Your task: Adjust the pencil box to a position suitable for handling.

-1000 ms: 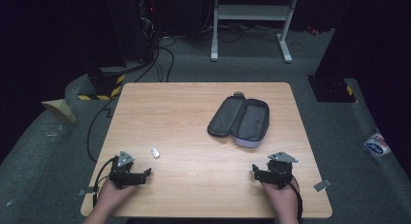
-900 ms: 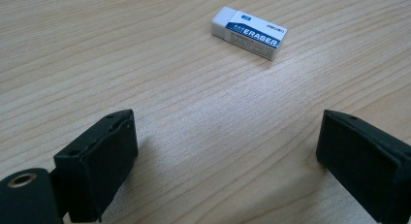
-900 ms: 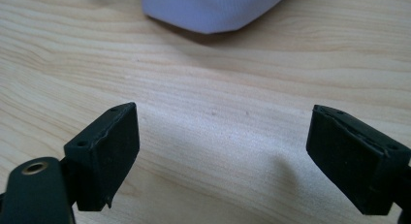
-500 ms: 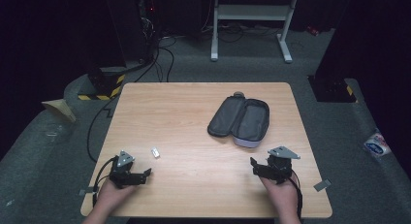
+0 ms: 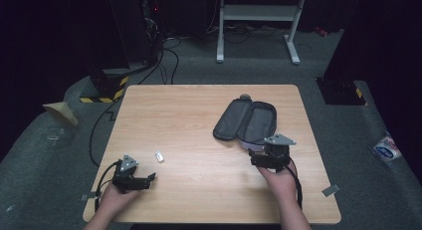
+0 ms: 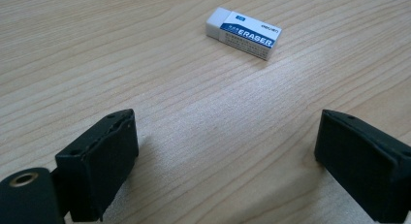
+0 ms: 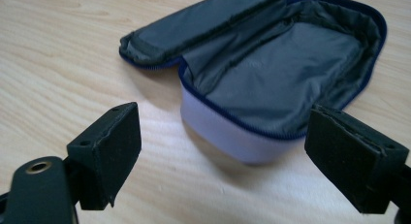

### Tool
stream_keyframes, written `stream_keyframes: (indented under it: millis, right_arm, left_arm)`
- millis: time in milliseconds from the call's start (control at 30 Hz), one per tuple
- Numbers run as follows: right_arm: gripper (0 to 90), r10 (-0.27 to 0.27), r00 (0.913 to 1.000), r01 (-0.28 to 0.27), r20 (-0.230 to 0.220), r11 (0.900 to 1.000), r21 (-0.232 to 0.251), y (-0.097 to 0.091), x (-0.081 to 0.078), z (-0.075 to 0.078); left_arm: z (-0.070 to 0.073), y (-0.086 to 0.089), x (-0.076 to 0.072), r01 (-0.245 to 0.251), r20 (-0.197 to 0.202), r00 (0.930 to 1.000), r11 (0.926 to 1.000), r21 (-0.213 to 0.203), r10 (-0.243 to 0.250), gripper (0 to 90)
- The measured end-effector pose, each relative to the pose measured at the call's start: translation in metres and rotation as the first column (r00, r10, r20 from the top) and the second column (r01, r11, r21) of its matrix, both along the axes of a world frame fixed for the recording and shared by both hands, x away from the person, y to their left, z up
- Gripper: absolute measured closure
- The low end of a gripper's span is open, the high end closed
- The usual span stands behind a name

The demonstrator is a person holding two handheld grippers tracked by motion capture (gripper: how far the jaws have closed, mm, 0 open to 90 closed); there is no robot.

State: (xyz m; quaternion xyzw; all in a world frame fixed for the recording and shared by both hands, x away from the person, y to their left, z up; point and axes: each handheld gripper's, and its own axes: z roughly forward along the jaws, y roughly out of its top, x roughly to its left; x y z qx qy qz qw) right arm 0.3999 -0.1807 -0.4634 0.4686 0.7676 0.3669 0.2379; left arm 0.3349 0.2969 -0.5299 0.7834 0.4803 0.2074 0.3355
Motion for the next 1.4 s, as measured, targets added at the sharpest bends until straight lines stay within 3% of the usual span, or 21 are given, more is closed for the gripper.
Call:
stream_keyframes:
  millis: [300,600,767,967,1133,1400]
  right_arm:
    - [28.9,0.008,0.9999,-0.008,0.014,0.9998,0.02,0.011,0.022,0.001]
    - [35.0,0.01,0.9981,-0.009,-0.061,0.9998,0.016,0.015,0.042,-0.011]
    - [39.3,0.003,0.9974,-0.002,-0.073,0.9999,0.012,0.017,0.04,-0.02]
    - [48.9,0.035,0.9962,-0.034,-0.08,0.9994,0.005,0.026,0.037,-0.026]
    - [54.4,0.075,0.9957,-0.074,-0.055,0.9972,0.01,0.039,0.023,-0.031]
    - [53.6,0.135,0.9906,-0.133,-0.025,0.9899,0.048,0.065,0.001,-0.03]
  left_arm:
    - [0.0,0.0,-0.001,0.0,0.004,1.0,1.0,0.004,0.0,9.2]
    - [0.0,0.0,-0.001,0.002,0.004,1.0,1.0,0.002,-0.002,9.7]
    - [0.0,0.0,-0.001,0.007,0.005,1.0,1.0,0.001,-0.007,10.1]
    - [0.0,0.0,0.0,0.007,0.004,1.0,1.0,-0.005,-0.007,10.4]
    - [0.0,0.0,-0.003,0.012,0.014,0.9998,0.9999,-0.002,-0.012,12.8]
    - [0.0,0.0,-0.002,0.017,0.015,0.9997,0.9998,-0.003,-0.017,14.1]
